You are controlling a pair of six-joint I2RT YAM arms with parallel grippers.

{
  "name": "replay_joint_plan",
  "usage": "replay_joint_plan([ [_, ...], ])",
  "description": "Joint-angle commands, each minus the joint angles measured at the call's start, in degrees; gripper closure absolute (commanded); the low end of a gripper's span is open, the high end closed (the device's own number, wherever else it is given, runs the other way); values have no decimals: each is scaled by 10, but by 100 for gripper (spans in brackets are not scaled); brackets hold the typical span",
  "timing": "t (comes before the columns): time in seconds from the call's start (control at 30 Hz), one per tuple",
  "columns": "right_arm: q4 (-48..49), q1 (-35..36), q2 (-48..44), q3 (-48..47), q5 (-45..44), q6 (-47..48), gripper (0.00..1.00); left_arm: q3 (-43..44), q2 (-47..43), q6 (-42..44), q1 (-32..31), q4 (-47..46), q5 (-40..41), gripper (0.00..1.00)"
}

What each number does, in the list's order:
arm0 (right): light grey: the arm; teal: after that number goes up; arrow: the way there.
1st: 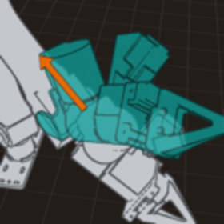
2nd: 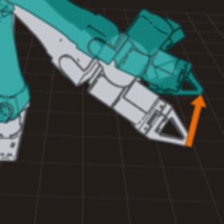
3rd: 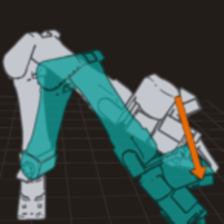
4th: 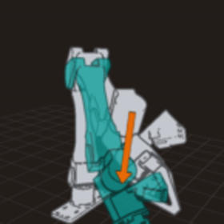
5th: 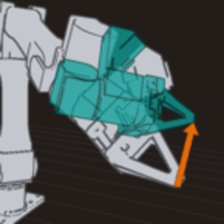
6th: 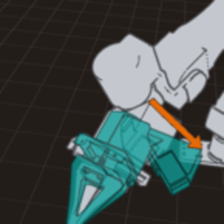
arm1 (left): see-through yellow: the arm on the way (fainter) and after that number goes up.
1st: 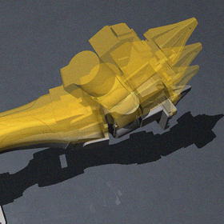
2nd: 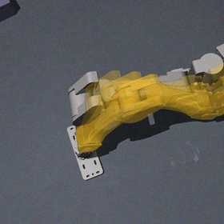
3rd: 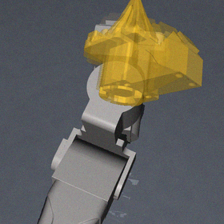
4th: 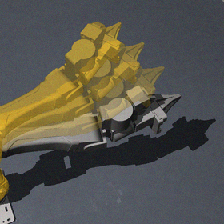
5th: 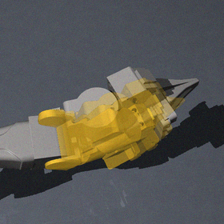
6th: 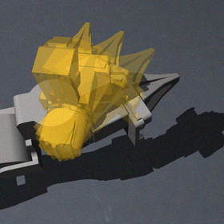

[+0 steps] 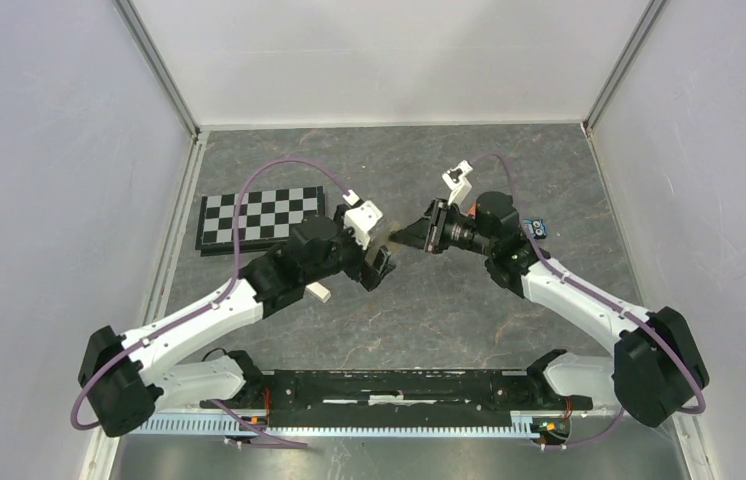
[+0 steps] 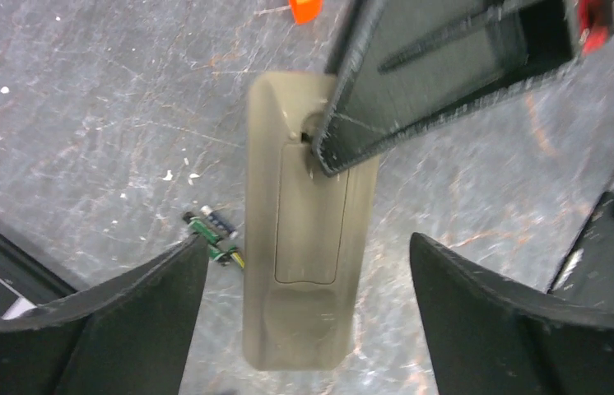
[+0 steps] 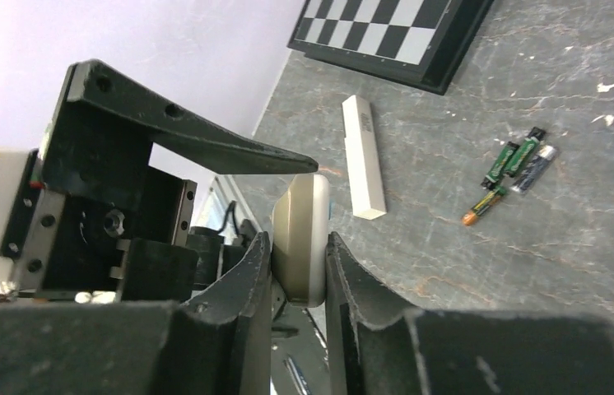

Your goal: Load the batteries into the remote control

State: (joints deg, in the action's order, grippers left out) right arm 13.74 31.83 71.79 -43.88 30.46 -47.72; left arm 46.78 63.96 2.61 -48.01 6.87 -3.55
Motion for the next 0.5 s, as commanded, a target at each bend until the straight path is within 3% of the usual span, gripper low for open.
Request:
replay_joint_plan([
  [0.0, 154, -7, -41, 48, -10, -93, 91, 14, -41, -135, 1, -34, 32, 0],
  [0.13, 251, -27, -80, 89, -35, -143, 92, 39, -57, -310, 21, 9, 45, 0],
  [0.27, 382, -35, -113, 126, -58, -188, 92, 44, -59, -436, 71, -25, -84, 0],
  [0.37, 422, -37, -127, 131, -62, -209, 92, 62, -54, -487, 106, -38, -144, 0],
  [0.47, 460, -39, -134, 142, -71, -236, 92, 57, -55, -551, 130, -110, -212, 2],
])
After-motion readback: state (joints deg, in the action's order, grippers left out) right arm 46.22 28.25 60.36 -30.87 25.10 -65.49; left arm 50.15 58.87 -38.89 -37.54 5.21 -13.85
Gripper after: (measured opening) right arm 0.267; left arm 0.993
